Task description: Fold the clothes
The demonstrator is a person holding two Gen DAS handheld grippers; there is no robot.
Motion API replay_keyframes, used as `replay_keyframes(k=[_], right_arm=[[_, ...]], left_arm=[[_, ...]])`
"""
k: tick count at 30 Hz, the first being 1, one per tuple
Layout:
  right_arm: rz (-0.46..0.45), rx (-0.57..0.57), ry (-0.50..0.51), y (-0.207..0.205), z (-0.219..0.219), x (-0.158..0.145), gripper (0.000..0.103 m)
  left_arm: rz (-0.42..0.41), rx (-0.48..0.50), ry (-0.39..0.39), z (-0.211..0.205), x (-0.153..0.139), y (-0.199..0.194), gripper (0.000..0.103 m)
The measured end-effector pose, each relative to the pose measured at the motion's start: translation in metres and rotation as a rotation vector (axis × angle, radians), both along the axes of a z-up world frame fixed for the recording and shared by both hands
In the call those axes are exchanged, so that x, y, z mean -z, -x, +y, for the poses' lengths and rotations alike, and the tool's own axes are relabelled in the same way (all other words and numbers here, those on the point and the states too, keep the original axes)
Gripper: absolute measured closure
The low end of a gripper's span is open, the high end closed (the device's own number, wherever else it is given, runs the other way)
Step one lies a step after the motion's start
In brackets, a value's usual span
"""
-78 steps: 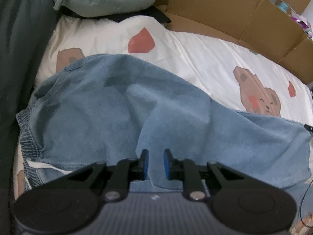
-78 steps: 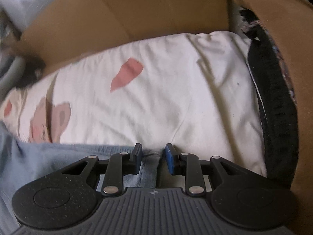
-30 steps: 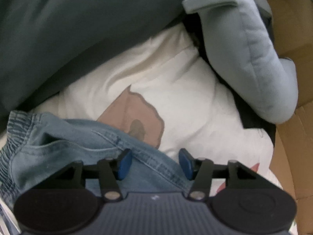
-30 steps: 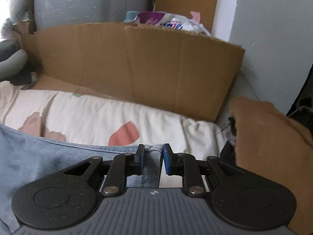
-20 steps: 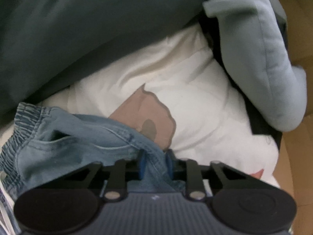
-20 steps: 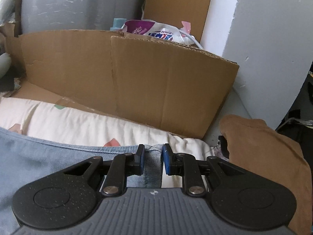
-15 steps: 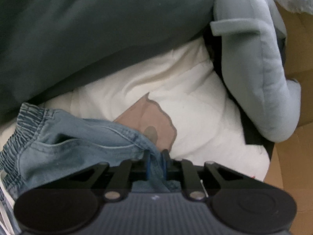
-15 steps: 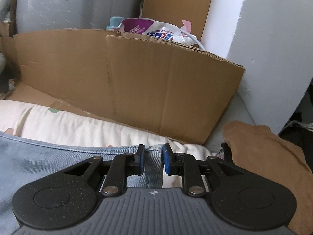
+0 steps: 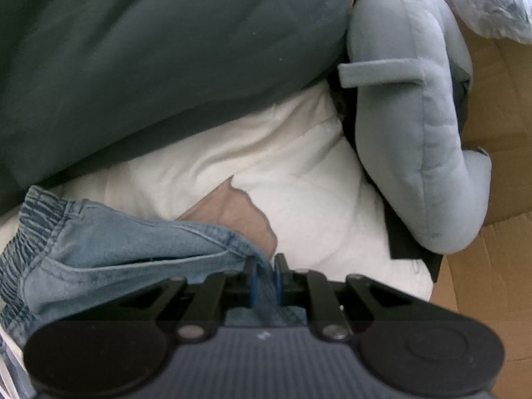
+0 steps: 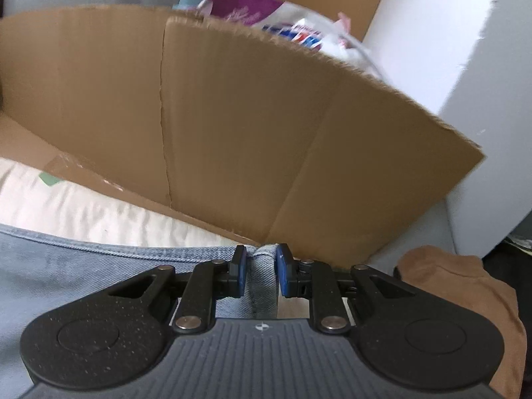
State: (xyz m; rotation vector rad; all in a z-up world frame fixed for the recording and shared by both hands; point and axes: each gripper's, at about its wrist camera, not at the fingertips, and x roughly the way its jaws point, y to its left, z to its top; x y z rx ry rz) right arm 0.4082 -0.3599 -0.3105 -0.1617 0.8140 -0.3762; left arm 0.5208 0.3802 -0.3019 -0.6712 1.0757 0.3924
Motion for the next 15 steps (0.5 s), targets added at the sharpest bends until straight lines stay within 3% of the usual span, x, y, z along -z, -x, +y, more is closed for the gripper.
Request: replay_keyframes(k=[1,2,7,10,12,15], right_arm=[[0.006,0.002,0.004,-0.005,0.0,0.002,0.085],[0.013,0.005,0.009,-0.01,0.0,0.003,0.085],[0.05,0.014,0.004,-0.031,-0.006,0.014,0.085],[0.063,0.025,-0.002,-0.04,-0.007,0.023,0.085],[0.069,0.032,-0.012,-0.045,-0.009,0.028,0.085],[0.077,0.033,-0.041,-0.049,-0.014,0.035,0.085]], left_arm=[[-0.029,0.001,0.005,0.001,-0.004,-0.003,0.103],[-0.08,0.015,0.016,-0.002,-0.013,-0.007,0.103],[-0.061,0.11,0.056,-0.002,-0.027,-0.022,0.098],[-0.046,0.216,0.011,-0.017,-0.031,-0.02,0.081],[-0.022,0.317,-0.024,-0.032,-0.03,-0.02,0.061],[-0.003,0.473,-0.072,-0.051,-0.029,-0.021,0.054]])
